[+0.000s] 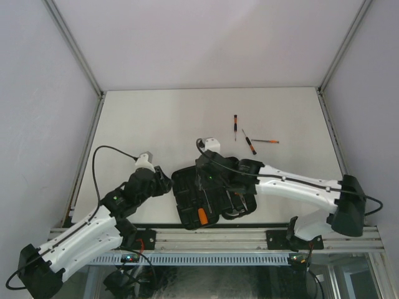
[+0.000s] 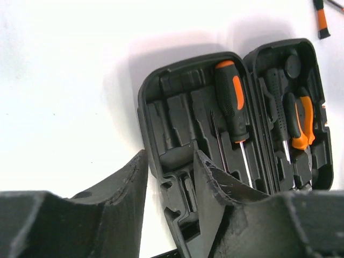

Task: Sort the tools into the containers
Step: Place the screwdriver in the storage box, then move the storage box to the center of the board.

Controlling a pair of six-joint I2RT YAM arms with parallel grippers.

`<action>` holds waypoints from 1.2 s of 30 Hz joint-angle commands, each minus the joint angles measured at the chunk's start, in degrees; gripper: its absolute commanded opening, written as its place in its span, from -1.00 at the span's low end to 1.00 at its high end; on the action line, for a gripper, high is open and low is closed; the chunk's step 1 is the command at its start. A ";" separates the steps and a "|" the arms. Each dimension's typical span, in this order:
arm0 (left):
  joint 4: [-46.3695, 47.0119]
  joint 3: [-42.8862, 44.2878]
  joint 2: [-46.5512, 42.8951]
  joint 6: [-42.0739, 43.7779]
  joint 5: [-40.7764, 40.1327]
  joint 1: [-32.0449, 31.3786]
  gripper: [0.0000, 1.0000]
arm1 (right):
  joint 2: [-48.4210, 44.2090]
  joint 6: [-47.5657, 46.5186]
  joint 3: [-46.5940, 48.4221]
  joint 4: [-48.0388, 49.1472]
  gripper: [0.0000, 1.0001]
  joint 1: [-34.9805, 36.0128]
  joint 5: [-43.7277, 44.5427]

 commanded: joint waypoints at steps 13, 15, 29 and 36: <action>-13.98 15.01 0.71 5.86 -9.91 0.02 1.00 | -33.28 0.41 -21.82 4.51 -0.17 -1.26 18.33; -13.82 15.85 1.39 6.42 -10.16 0.02 1.00 | -36.29 1.07 -23.54 4.00 -0.17 -3.42 18.84; -20.69 23.89 7.45 9.32 -16.69 2.11 1.00 | -31.37 -8.92 -24.12 4.31 -0.01 -34.40 -7.18; -20.48 25.67 8.44 9.65 -14.96 4.43 1.00 | -20.79 -17.00 -21.46 5.62 0.03 -37.42 -20.77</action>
